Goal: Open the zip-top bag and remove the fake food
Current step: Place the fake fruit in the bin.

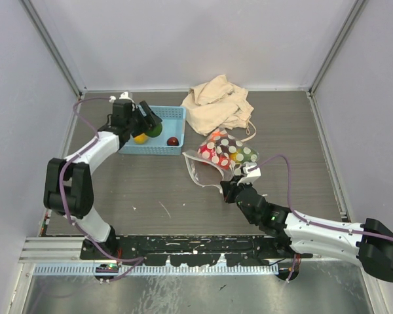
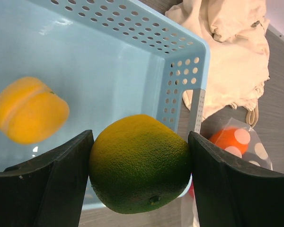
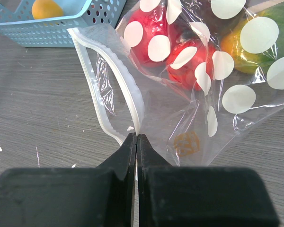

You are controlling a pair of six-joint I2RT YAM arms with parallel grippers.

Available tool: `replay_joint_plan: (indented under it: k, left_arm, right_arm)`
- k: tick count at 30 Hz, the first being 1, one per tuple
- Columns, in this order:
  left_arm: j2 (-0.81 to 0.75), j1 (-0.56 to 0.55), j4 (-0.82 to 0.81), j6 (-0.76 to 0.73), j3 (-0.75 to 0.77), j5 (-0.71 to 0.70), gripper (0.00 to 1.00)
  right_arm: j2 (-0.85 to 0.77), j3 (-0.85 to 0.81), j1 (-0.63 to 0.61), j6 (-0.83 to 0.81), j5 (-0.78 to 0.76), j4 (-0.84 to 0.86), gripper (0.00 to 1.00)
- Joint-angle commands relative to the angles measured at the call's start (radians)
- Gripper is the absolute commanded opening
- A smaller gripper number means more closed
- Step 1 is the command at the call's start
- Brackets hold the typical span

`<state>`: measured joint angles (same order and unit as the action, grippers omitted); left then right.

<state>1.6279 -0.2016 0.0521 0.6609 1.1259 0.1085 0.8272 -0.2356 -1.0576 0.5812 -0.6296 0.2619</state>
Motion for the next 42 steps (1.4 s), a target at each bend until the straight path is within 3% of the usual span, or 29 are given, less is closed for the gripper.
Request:
replay_joint_plan:
  k: [1, 6, 10, 16, 22, 29, 34, 42]
  left_arm:
    - [0.060, 0.006, 0.029, -0.018, 0.103, -0.023, 0.31]
    - [0.118, 0.005, 0.059, -0.032, 0.163, -0.019, 0.54]
    - [0.130, 0.005, 0.071, -0.052, 0.191, -0.032, 0.78]
    - [0.083, 0.005, 0.046, -0.085, 0.183, -0.052, 0.99]
    - [-0.031, 0.013, -0.066, -0.102, 0.067, -0.037, 0.98]
    - [-0.233, 0.062, -0.450, 0.020, -0.262, 0.063, 0.98]
    - [-0.306, 0.065, -0.472, 0.077, -0.335, 0.233, 0.98]
    - [-0.408, 0.046, -0.668, 0.291, -0.525, 0.486, 1.00]
  right_arm:
    - [0.001, -0.011, 0.003, 0.002, -0.010, 0.045, 0.02]
    - [0.000, -0.010, 0.003, 0.002, -0.014, 0.042, 0.02]
    - [-0.003, -0.005, 0.003, 0.006, -0.015, 0.041, 0.02]
    - [-0.003, -0.004, 0.003, 0.005, -0.014, 0.041, 0.02]
    - [-0.011, -0.003, 0.003, 0.008, -0.012, 0.033, 0.02]
    - [-0.020, -0.005, 0.003, 0.003, -0.006, 0.025, 0.02]
    - [-0.030, -0.008, 0.003, -0.006, 0.002, 0.019, 0.02]
    - [-0.083, -0.011, 0.004, -0.028, 0.029, -0.010, 0.03]
